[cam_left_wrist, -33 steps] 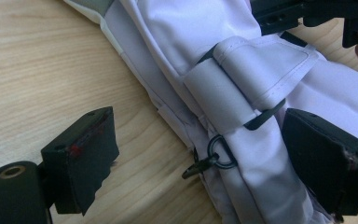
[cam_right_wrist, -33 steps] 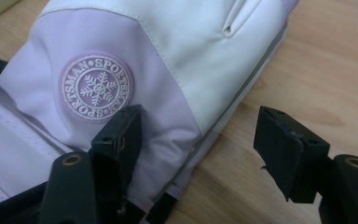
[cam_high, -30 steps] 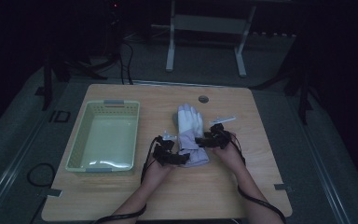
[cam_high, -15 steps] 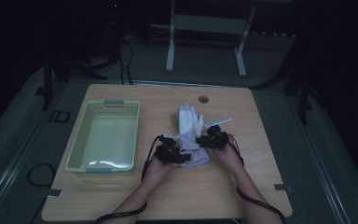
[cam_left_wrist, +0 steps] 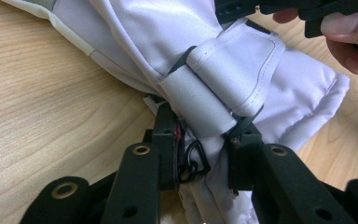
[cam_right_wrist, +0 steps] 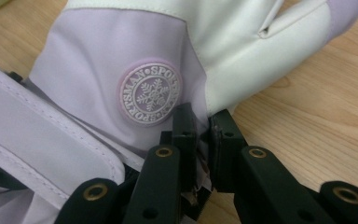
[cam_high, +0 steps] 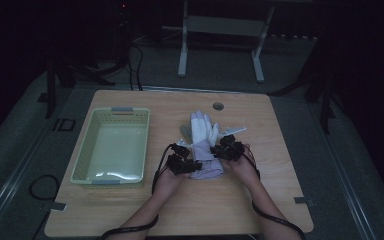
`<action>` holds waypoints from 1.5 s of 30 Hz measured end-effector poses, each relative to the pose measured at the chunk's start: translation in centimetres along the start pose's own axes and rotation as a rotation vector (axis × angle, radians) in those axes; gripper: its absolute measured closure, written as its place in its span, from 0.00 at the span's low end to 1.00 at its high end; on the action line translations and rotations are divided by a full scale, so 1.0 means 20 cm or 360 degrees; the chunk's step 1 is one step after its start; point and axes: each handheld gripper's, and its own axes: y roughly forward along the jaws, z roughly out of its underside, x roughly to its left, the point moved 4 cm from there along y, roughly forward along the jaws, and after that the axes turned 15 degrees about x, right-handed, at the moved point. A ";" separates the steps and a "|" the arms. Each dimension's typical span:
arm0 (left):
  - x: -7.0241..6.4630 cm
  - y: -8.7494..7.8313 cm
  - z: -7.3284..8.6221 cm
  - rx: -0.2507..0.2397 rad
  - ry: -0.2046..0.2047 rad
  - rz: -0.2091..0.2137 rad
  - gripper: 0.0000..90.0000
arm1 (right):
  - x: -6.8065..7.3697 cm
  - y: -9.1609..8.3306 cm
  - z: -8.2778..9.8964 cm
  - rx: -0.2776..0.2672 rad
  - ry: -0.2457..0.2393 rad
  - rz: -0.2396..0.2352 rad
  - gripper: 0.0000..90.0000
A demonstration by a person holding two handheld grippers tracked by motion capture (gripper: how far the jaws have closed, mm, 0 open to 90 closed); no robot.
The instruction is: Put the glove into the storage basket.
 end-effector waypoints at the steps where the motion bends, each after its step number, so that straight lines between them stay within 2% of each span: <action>1: 0.00 0.00 0.00 0.0002 -0.0006 0.0009 0.80 | 0.00 -0.01 0.00 -0.0001 0.0004 -0.0005 0.92; 6: -0.01 -0.03 -0.02 0.0003 0.0006 0.0015 0.81 | 0.01 -0.05 -0.01 -0.0023 -0.0010 0.0017 0.93; 8: -0.02 -0.07 -0.03 -0.0014 0.0012 0.0034 0.81 | 0.01 -0.09 -0.03 -0.0063 -0.0005 0.0018 0.92; 18: -0.06 -0.22 -0.08 -0.0032 0.0096 0.0014 0.81 | 0.05 -0.23 -0.08 -0.0171 -0.0005 0.0019 0.92; 26: -0.09 -0.34 -0.11 -0.0029 0.0159 -0.0028 0.82 | 0.08 -0.33 -0.13 -0.0240 -0.0016 0.0017 0.92; 34: -0.06 -0.42 -0.11 -0.0011 0.0184 -0.0037 0.82 | 0.13 -0.36 -0.18 -0.0271 -0.0003 0.0015 0.92; 45: -0.02 -0.55 -0.08 0.0006 0.0196 -0.0053 0.81 | 0.23 -0.38 -0.26 -0.0307 -0.0037 -0.0004 0.92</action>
